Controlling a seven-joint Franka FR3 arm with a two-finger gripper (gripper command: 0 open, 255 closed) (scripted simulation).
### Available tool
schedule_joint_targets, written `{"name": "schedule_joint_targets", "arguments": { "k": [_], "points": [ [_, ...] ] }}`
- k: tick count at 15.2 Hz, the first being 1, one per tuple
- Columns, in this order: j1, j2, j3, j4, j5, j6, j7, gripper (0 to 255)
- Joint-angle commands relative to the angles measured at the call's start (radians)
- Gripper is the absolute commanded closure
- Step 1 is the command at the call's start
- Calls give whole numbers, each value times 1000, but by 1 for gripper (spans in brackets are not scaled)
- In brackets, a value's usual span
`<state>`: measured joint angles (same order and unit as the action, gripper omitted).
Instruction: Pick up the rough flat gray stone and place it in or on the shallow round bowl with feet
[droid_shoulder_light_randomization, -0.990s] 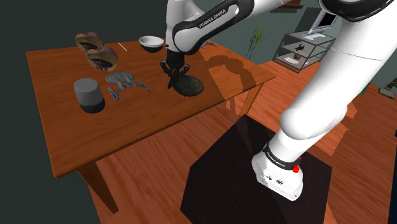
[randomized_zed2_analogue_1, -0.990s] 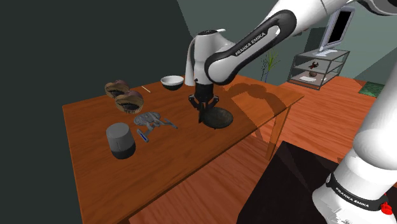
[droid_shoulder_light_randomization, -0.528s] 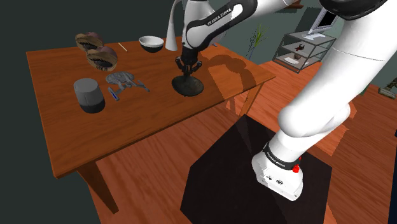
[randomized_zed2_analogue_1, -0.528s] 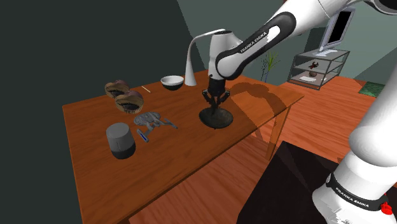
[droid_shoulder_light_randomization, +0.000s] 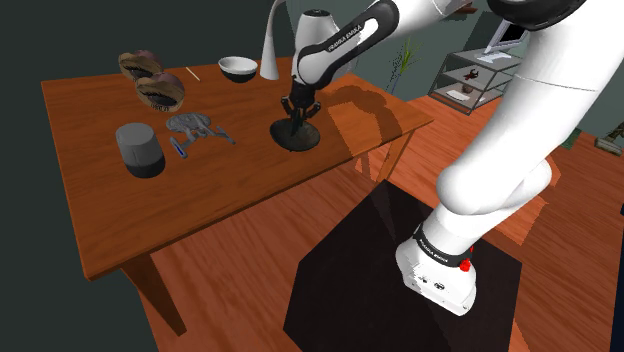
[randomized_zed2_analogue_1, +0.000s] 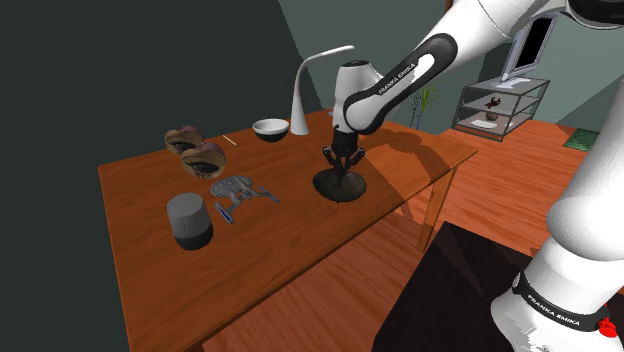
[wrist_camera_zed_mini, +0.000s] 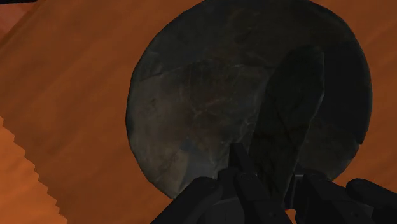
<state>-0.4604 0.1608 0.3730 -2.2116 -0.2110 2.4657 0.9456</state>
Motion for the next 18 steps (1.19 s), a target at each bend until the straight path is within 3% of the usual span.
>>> {"name": "schedule_joint_targets", "arguments": {
  "k": [1,12,13,18],
  "points": [
    [4,21,-4,-6,-18,25,15,255],
    [11,58,-15,-14,-49,65,40,255],
    [11,58,-15,-14,-49,65,40,0],
    [11,58,-15,-14,-49,65,40,0]
  ]
}}
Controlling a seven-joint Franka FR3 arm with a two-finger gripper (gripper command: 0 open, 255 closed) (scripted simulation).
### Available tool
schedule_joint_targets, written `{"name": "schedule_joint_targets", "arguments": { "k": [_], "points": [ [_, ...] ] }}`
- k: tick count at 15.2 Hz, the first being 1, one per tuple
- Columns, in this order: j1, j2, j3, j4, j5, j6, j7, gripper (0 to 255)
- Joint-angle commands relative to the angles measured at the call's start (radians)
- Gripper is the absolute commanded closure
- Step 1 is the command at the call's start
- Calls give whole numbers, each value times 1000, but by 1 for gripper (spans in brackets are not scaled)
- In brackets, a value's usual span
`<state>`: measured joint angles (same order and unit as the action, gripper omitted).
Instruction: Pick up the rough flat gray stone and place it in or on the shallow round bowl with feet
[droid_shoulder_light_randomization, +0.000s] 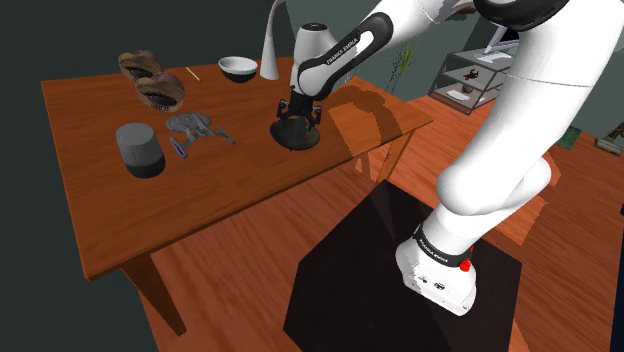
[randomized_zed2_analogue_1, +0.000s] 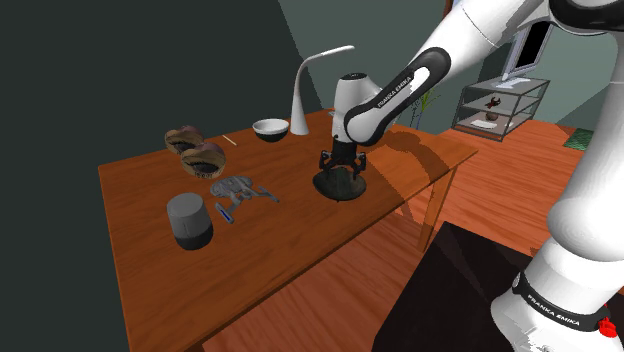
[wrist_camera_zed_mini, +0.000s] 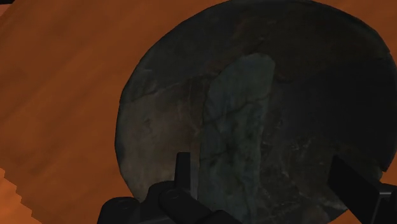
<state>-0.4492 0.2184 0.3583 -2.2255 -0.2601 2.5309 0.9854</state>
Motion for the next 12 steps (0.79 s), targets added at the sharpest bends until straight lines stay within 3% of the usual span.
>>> {"name": "schedule_joint_targets", "arguments": {
  "k": [1,4,12],
  "points": [
    [-5,-30,9,0,23,-26,-16,0],
    [-14,-108,28,7,82,-104,-57,0],
    [-13,-108,27,7,83,-104,-57,0]
  ]
}}
